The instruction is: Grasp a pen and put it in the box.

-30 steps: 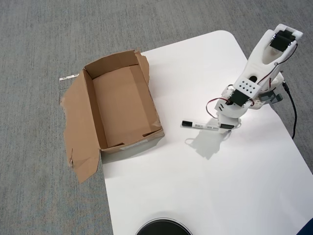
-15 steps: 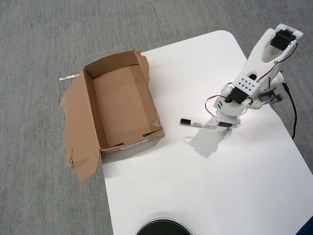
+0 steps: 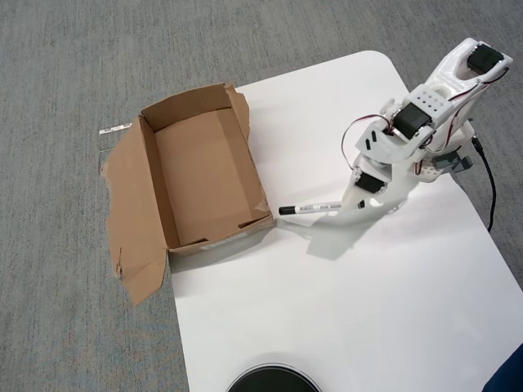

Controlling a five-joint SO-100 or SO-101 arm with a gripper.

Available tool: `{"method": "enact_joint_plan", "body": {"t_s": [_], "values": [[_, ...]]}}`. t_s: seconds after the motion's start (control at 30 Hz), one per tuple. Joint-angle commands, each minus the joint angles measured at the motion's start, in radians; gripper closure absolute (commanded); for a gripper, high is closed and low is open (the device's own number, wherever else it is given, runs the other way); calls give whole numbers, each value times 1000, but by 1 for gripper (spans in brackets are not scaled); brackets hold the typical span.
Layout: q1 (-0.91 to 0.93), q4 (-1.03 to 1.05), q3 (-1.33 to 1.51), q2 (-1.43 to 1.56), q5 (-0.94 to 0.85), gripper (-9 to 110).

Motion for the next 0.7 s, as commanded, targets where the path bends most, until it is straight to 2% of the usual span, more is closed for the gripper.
{"method": "enact_joint_plan", "body": {"t_s": [0.0, 0.33, 0.67], "values": [[31, -6, -91, 15, -7, 101], [59, -5, -91, 28, -12, 101], [251, -5, -100, 29, -12, 101]]}}
